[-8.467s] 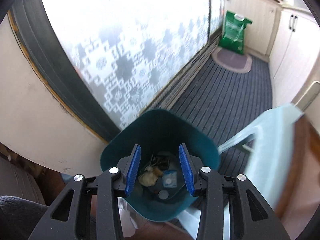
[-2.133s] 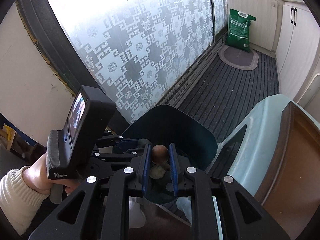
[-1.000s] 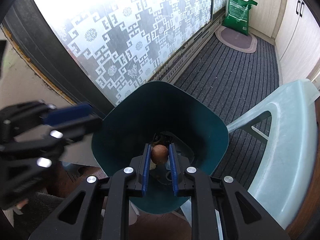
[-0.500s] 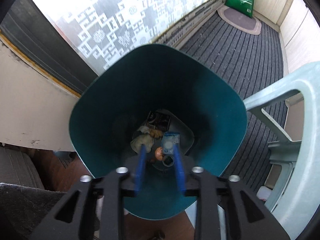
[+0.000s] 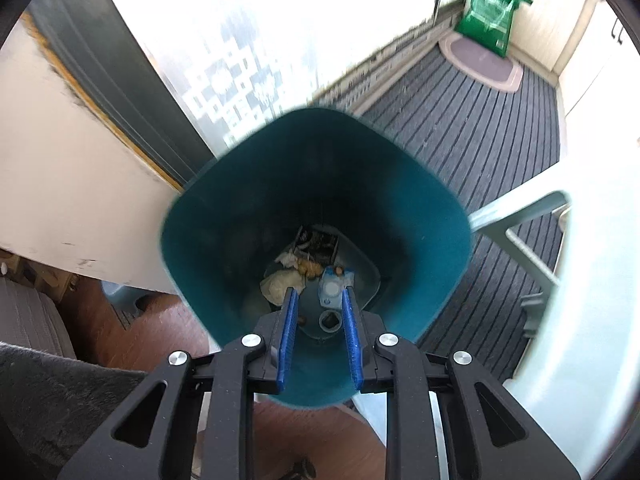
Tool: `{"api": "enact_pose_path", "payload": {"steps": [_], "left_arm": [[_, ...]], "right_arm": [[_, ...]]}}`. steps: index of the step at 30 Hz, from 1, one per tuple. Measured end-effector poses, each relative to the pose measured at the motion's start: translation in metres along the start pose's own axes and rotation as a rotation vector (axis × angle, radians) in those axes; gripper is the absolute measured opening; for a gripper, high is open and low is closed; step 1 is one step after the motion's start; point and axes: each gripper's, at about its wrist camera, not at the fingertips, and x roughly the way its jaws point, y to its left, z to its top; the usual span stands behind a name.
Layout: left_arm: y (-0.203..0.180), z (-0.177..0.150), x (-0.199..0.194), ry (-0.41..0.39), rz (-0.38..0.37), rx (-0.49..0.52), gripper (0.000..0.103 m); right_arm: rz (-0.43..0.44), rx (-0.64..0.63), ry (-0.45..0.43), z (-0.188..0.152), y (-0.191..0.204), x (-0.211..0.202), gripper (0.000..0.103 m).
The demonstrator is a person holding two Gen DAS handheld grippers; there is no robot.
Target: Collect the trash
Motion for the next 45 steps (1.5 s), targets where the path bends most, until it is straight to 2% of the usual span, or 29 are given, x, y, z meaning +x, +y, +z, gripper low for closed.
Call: {"api": "enact_pose_path", "payload": {"steps": [3,7,9,10,12,14,16,18,20,23,26,31,33,40,45], "left_arm": [[-0.005,-0.009,-0.010,-0.009,0.021,0.004,0.039],[-0.021,-0.020,-0.026,-0.039,0.072,0.040,0.051],[-0.028,-0.023,-0.035,-0.054,0.076,0.045,0.059],[-0.031,-0.025,-0.038,-0.061,0.073,0.044,0.066],[-0.037,-0.027,-0.046,-0.074,0.073,0.044,0.070],[-0.045,-0.029,-0.053,-0.086,0.072,0.054,0.084],[-0.052,-0.032,-0.060,-0.095,0.077,0.059,0.087],[-0.056,-0.036,-0.069,-0.115,0.082,0.053,0.094],[-0.058,-0.038,-0.079,-0.144,0.092,0.036,0.096],[-0.058,-0.043,-0.097,-0.187,0.104,0.020,0.099],[-0.059,-0.046,-0.110,-0.228,0.119,0.013,0.099],[-0.066,-0.055,-0.108,-0.215,0.127,0.022,0.099],[-0.066,-0.058,-0.104,-0.201,0.106,0.010,0.099],[-0.064,-0.062,-0.097,-0.163,0.105,-0.031,0.100],[-0.068,-0.063,-0.097,-0.154,0.115,-0.011,0.100]], "right_arm": [[0.018,0.008,-0.074,-0.009,-0.003,-0.034,0.023],[0.038,0.013,-0.184,-0.032,-0.003,-0.087,0.023],[0.039,0.014,-0.232,-0.045,-0.006,-0.113,0.031],[0.033,0.016,-0.258,-0.053,-0.008,-0.126,0.037],[0.031,0.028,-0.311,-0.071,-0.015,-0.153,0.045],[0.010,0.043,-0.376,-0.091,-0.023,-0.181,0.060],[-0.032,0.052,-0.440,-0.114,-0.032,-0.206,0.075],[-0.071,0.052,-0.475,-0.134,-0.037,-0.224,0.081],[-0.121,0.069,-0.512,-0.157,-0.045,-0.242,0.091],[-0.173,0.094,-0.575,-0.187,-0.056,-0.267,0.100],[-0.208,0.089,-0.650,-0.214,-0.067,-0.286,0.100],[-0.230,0.097,-0.688,-0.238,-0.081,-0.297,0.100],[-0.224,0.111,-0.679,-0.240,-0.086,-0.293,0.100],[-0.199,0.116,-0.605,-0.236,-0.089,-0.278,0.100],[-0.191,0.091,-0.593,-0.233,-0.083,-0.273,0.100]]}}
